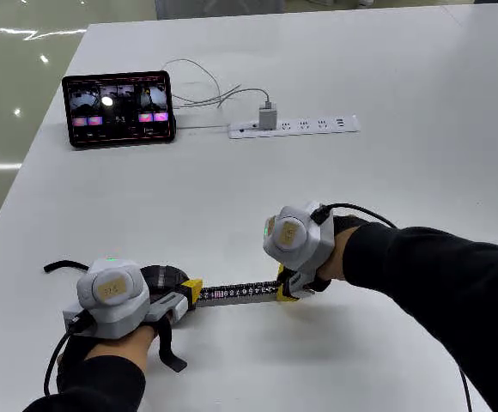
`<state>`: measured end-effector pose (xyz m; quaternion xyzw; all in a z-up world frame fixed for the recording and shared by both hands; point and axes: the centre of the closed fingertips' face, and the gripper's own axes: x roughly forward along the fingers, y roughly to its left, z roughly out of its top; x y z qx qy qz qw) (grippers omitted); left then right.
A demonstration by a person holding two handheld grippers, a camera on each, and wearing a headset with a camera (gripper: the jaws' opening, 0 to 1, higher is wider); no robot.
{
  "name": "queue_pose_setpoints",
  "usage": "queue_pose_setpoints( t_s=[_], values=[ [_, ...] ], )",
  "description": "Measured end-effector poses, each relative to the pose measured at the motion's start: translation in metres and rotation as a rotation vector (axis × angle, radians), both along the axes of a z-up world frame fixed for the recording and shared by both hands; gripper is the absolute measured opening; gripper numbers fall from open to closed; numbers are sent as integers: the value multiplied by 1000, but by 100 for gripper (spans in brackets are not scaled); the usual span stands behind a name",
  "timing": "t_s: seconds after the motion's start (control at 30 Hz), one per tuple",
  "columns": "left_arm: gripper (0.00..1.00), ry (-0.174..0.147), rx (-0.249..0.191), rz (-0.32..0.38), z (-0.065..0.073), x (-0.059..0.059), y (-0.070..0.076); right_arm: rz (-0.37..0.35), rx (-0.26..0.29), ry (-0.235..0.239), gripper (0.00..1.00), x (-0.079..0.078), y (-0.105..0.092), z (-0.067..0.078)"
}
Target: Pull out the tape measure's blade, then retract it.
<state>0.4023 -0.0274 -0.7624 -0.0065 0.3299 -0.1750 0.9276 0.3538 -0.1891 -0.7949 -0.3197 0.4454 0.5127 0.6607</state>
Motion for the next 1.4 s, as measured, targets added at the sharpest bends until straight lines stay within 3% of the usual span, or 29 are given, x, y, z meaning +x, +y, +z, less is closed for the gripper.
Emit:
queue_pose_setpoints(
  t_s=[0.53, 1.4],
  values=[
    [61, 4, -13, -2, 0, 0, 0, 8, 26, -11, 8, 0, 7, -1],
    [60, 9, -19, -7, 0, -1, 0, 20, 22, -8, 8, 3, 20, 0]
  ],
)
